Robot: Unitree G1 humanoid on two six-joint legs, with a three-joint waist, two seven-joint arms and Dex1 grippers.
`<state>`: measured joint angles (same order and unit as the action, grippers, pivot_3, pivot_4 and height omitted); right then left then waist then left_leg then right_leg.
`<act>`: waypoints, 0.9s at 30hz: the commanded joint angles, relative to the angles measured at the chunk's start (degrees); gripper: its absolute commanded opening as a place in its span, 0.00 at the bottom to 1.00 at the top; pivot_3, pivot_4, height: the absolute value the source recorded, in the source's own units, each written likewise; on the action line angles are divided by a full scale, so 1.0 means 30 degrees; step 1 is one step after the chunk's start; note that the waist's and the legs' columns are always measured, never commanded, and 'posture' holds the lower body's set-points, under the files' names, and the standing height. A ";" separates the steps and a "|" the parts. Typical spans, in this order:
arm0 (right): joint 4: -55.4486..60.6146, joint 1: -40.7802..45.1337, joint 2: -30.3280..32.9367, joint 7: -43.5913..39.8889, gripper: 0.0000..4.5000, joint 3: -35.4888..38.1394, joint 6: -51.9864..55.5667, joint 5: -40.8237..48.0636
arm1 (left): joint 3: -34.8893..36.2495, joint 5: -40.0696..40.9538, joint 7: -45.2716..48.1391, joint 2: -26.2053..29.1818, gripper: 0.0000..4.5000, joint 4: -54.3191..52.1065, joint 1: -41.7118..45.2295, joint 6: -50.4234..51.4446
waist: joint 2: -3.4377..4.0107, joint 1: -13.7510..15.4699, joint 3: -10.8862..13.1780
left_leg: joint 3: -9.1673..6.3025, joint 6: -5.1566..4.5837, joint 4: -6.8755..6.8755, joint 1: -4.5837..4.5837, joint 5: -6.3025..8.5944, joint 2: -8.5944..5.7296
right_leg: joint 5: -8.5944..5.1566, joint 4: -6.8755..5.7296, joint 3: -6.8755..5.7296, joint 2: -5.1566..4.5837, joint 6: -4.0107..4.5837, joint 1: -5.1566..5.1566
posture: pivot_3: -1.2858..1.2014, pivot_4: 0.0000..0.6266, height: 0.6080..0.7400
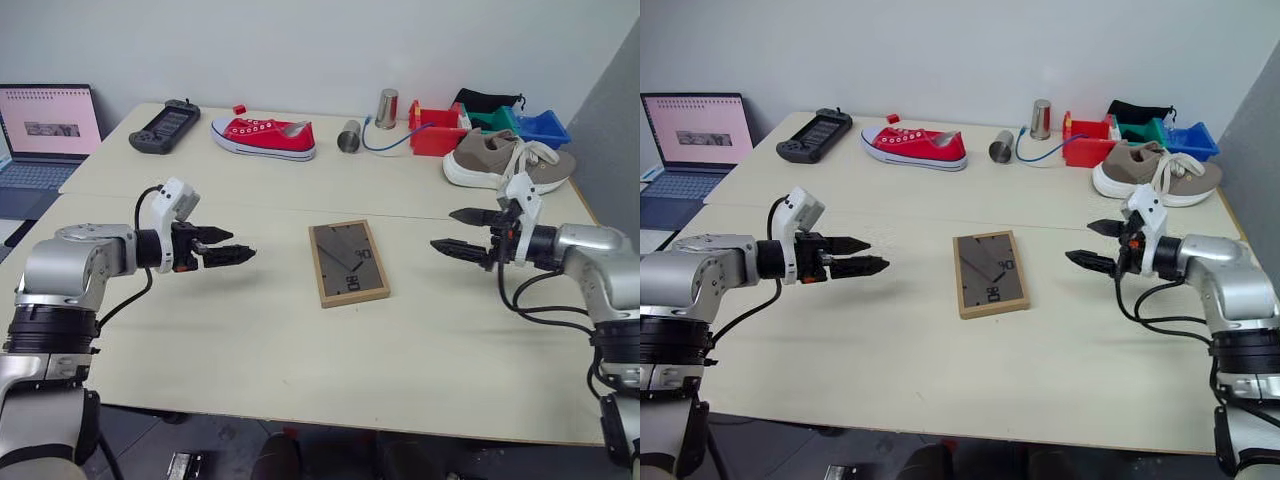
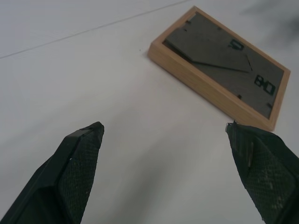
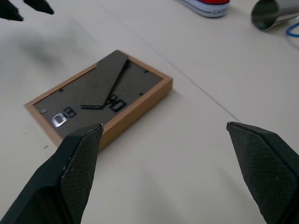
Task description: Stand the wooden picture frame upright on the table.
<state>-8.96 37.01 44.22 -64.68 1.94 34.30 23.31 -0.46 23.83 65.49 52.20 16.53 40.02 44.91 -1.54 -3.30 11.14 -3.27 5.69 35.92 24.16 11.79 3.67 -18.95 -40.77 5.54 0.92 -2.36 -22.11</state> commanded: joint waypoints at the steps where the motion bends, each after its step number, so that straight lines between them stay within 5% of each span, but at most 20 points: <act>1: -0.0117 0.0514 0.0294 -0.0650 1.00 -0.0169 -0.0076 -0.0019 | 0.0144 -0.0587 0.0127 0.0198 1.00 -0.0098 0.0765 -0.1253 | -0.0002 0.0009 0.0001 | -0.0001 0.0000 0.0008 0.0006 0.0000 0.0000 | 0.0000 0.0001 -0.0001 0.0000 0.0000 -0.0002 | 0.52 0.24 1.00; 16: -0.0540 0.0459 -0.0530 0.0023 1.00 -0.1208 -0.1693 -0.1179 | 0.0617 -0.0231 -0.0745 -0.1095 1.00 0.0127 0.0697 -0.0250 | -0.0001 -0.0006 0.0001 | 0.0005 -0.0001 0.0022 0.0029 0.0000 0.0001 | 0.0000 -0.0026 0.0011 0.0000 -0.0001 -0.0034 | 0.52 0.24 1.00; 27: -0.2125 0.1122 -0.1566 0.0040 1.00 -0.2709 -0.3649 -0.3127 | 0.1013 0.2456 -0.1285 -0.2920 1.00 0.0003 0.0885 0.6329 | -0.0001 -0.0045 0.0001 | -0.0002 -0.0001 0.0038 0.0048 -0.0001 0.0001 | 0.0000 -0.0034 0.0003 0.0001 -0.0001 -0.0043 | 0.52 0.24 1.00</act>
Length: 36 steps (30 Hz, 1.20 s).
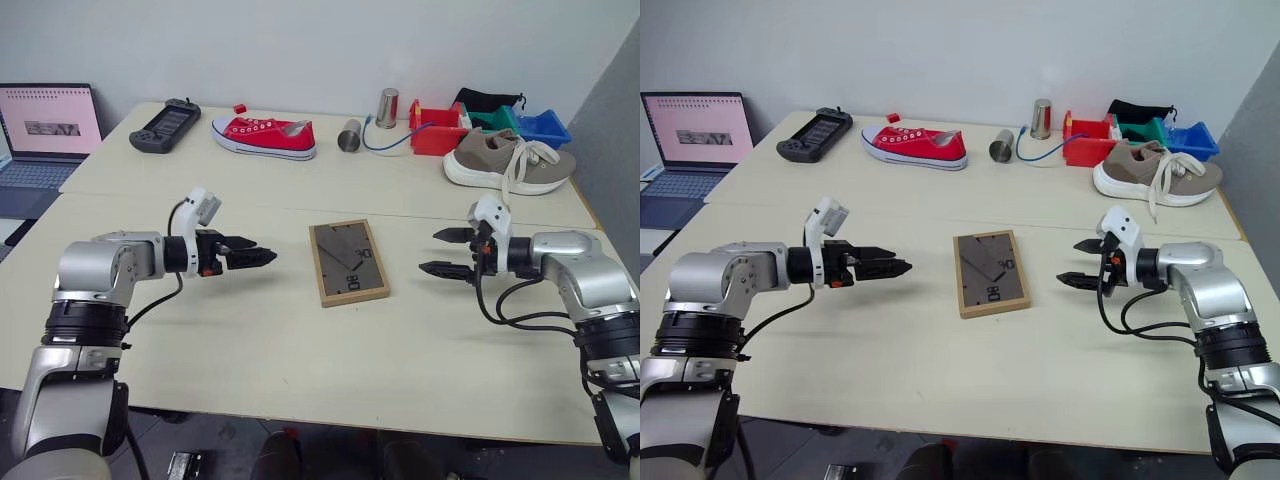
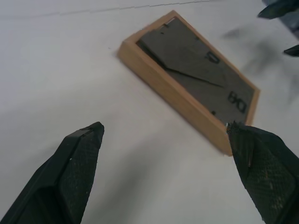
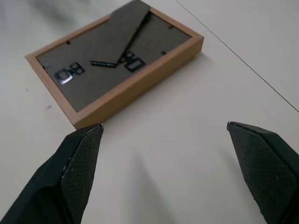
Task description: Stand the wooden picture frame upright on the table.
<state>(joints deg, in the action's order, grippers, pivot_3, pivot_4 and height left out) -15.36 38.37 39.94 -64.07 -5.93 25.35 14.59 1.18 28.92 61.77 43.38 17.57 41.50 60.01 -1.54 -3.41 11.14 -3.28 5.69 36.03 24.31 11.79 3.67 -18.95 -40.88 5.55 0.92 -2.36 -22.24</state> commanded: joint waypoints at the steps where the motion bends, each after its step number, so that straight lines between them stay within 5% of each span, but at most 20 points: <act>1: -0.0105 0.0749 -0.0237 -0.0197 1.00 -0.0143 -0.0763 -0.0306 | 0.0485 0.0909 -0.0013 -0.0022 1.00 -0.0259 0.0446 0.1702 | 0.0000 -0.0019 0.0000 | -0.0001 0.0001 0.0000 0.0000 -0.0001 0.0000 | 0.0000 -0.0002 -0.0001 0.0000 0.0000 -0.0001 | 0.52 0.24 1.00; 8: -0.1699 0.1115 -0.0951 -0.0008 1.00 -0.1056 -0.2465 -0.1636 | 0.0692 0.1208 -0.0922 -0.1292 1.00 0.3184 0.2044 0.4702 | -0.0001 0.0017 -0.0001 | -0.0012 0.0002 0.0015 -0.0001 -0.0002 -0.0005 | 0.0001 -0.0005 -0.0013 -0.0001 0.0000 0.0008 | 0.52 0.24 1.00; 11: -0.2762 0.1287 -0.1493 0.0281 0.89 -0.1552 -0.3426 -0.2414 | -0.0189 0.0596 -0.0732 -0.1721 1.00 0.4079 0.2325 0.4087 | 0.0000 -0.0003 0.0000 | -0.0010 0.0003 0.0013 -0.0001 -0.0001 -0.0008 | 0.0001 -0.0003 -0.0010 -0.0003 0.0001 0.0007 | 0.52 0.24 1.00; 28: -0.4274 0.1818 -0.4054 0.1999 0.02 -0.2526 -0.4596 -0.4479 | -0.0939 -0.0550 0.0077 -0.3995 1.00 0.8904 0.5001 0.2689 | 0.0000 -0.0023 -0.0001 | -0.0012 0.0012 0.0013 -0.0012 -0.0007 -0.0007 | 0.0003 -0.0029 -0.0016 -0.0007 0.0003 0.0005 | 0.52 0.24 1.00; 36: -0.3767 0.1890 -0.5097 0.2325 0.01 -0.2782 -0.4589 -0.4815 | -0.1882 -0.0930 0.1136 -0.4778 1.00 0.8528 0.5056 0.2610 | 0.0000 -0.0015 -0.0002 | -0.0014 0.0070 0.0011 -0.0010 -0.0039 -0.0013 | 0.0003 -0.0030 -0.0017 -0.0010 0.0003 0.0011 | 0.52 0.24 1.00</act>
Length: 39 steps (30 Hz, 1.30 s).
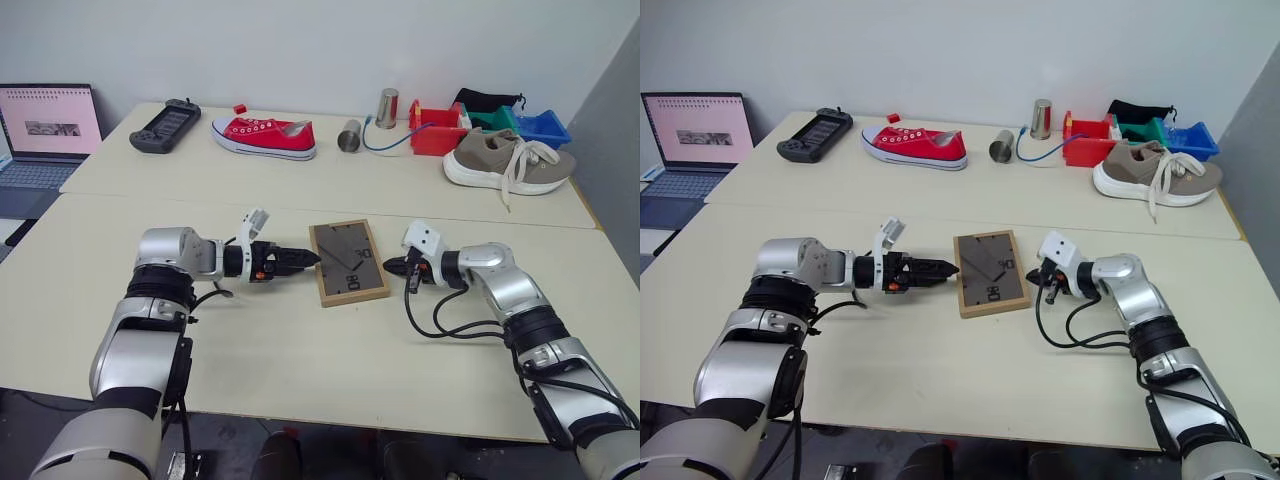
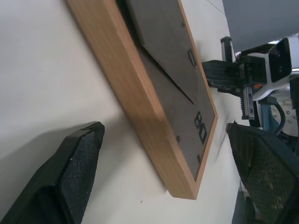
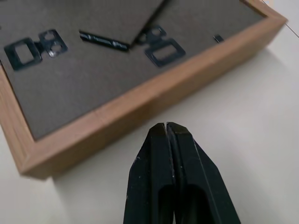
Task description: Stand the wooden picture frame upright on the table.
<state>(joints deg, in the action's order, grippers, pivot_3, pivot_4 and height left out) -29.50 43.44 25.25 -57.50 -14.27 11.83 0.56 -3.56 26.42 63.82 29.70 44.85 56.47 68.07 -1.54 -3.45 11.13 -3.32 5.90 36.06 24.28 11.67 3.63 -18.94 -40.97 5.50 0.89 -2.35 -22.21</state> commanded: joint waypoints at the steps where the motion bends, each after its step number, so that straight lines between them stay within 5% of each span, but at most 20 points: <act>1: 0.1128 0.0118 -0.0280 0.0141 0.01 -0.0053 -0.0042 -0.0117 | -0.0283 -0.0009 0.0531 -0.0272 1.00 -0.0697 -0.0007 0.0024 | 0.0000 0.0003 0.0000 | 0.0001 0.0005 -0.0001 -0.0001 -0.0002 0.0000 | 0.0000 0.0000 0.0002 0.0000 0.0000 0.0000 | 0.52 0.24 1.00; 20: 0.3617 -0.0557 -0.1625 0.0524 0.01 -0.0577 0.1289 -0.0254 | -0.0071 0.0231 0.0325 -0.1039 1.00 -0.2039 -0.0828 0.0201 | 0.0000 0.0006 0.0000 | -0.0005 0.0006 -0.0002 0.0001 -0.0004 -0.0004 | 0.0000 -0.0001 -0.0001 -0.0004 0.0000 0.0002 | 0.52 0.24 1.00; 34: 0.2942 -0.0538 -0.1544 0.0834 0.00 -0.0405 0.0994 -0.0440 | 0.0171 0.1270 0.0928 -0.0414 0.38 -0.5490 -0.2492 0.0446 | 0.0000 -0.0027 0.0000 | -0.0004 0.0005 -0.0002 0.0001 -0.0004 0.0001 | 0.0000 -0.0003 0.0003 -0.0001 0.0000 -0.0004 | 0.52 0.24 1.00; 39: 0.2286 -0.0328 -0.1446 0.1304 0.00 0.0273 0.1143 -0.0133 | 0.0511 0.1875 0.0600 -0.0140 0.24 -0.7151 -0.3245 0.0712 | 0.0000 -0.0007 0.0000 | -0.0008 0.0007 0.0001 0.0001 -0.0005 0.0002 | 0.0000 -0.0004 0.0001 -0.0003 0.0001 0.0003 | 0.52 0.24 1.00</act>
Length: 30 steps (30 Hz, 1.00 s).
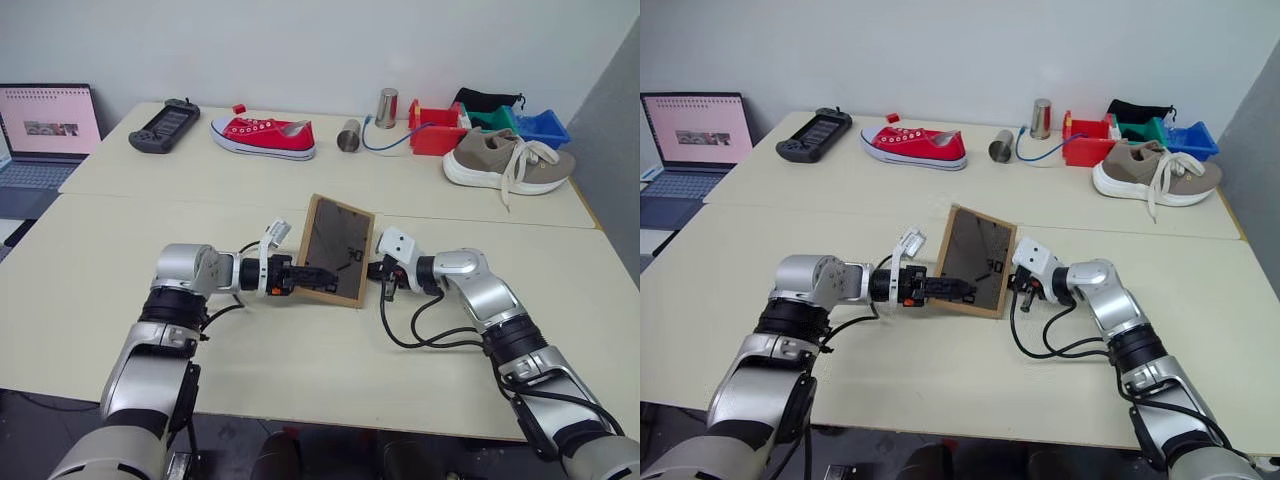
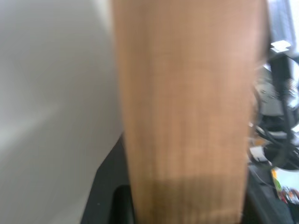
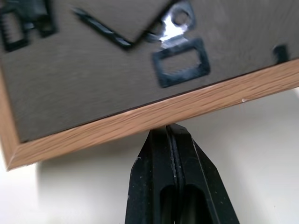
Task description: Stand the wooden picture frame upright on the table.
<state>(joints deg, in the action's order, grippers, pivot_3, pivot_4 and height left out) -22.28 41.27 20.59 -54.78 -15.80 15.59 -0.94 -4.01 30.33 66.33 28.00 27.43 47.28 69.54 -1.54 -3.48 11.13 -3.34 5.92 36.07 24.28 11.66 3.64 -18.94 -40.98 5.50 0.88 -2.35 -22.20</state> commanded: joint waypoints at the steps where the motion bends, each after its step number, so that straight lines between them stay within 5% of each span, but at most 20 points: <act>1: -0.0170 0.0435 0.0285 0.0410 0.00 0.0964 -0.0113 0.0419 | 0.0819 0.0695 -0.0346 0.0495 0.24 -0.1605 -0.0269 0.0272 | 0.0000 -0.0004 0.0000 | 0.0000 -0.0001 0.0002 0.0000 0.0000 -0.0001 | 0.0000 0.0000 0.0001 0.0000 0.0000 0.0000 | 0.52 0.24 1.00; 7: 0.1630 0.0122 0.2511 -0.0601 0.00 0.2985 0.1754 0.1953 | 0.1585 0.1301 -0.1099 0.1068 0.24 -0.4168 -0.0738 0.0219 | 0.0001 0.0036 0.0001 | 0.0001 -0.0004 0.0000 0.0010 0.0002 -0.0005 | 0.0000 0.0005 0.0004 -0.0001 0.0000 -0.0007 | 0.52 0.24 1.00; 12: 0.5594 0.0967 0.4399 -0.3032 0.21 0.5729 0.9479 0.7667 | 0.2371 0.1722 -0.1885 0.1325 0.24 -0.6867 -0.1763 -0.0415 | 0.0002 0.0031 0.0002 | -0.0004 -0.0003 -0.0009 0.0017 0.0003 0.0000 | 0.0000 0.0011 -0.0001 0.0000 0.0000 -0.0007 | 0.52 0.24 1.00; 17: 0.7119 0.3364 0.4160 -0.2412 0.48 0.7256 1.4625 1.1524 | 0.3086 0.2268 -0.2907 0.0952 0.24 -0.8896 -0.2565 -0.0996 | 0.0004 -0.0081 0.0002 | 0.0000 -0.0069 -0.0007 0.0001 0.0037 0.0012 | 0.0000 0.0008 0.0008 0.0005 0.0000 -0.0005 | 0.52 0.24 1.00; 27: 0.6951 0.4254 0.1130 -0.0272 0.98 0.5619 1.4489 1.1973 | 0.3256 0.2889 -0.3846 0.0867 0.24 -0.9471 -0.2886 -0.1591 | 0.0001 0.0015 0.0001 | -0.0001 -0.0075 -0.0006 0.0026 0.0041 0.0002 | 0.0000 0.0022 0.0008 0.0004 0.0000 -0.0018 | 0.52 0.24 1.00; 30: 0.6031 0.4411 0.0539 -0.0027 0.98 0.5083 1.3604 1.1591 | 0.3493 0.3289 -0.4066 0.0774 0.24 -0.9564 -0.2818 -0.1495 | 0.0002 0.0042 0.0001 | -0.0002 -0.0074 -0.0006 0.0030 0.0041 0.0000 | 0.0000 0.0025 0.0006 0.0002 -0.0001 -0.0019 | 0.52 0.24 1.00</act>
<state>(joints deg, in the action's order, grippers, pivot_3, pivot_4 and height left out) -3.66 52.76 22.80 -55.48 -0.35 59.00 34.44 4.21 37.90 54.25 30.21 1.81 37.77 65.91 -1.54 -3.35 11.14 -3.35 5.70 36.05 24.37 11.78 3.64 -18.94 -40.90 5.51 0.89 -2.35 -22.26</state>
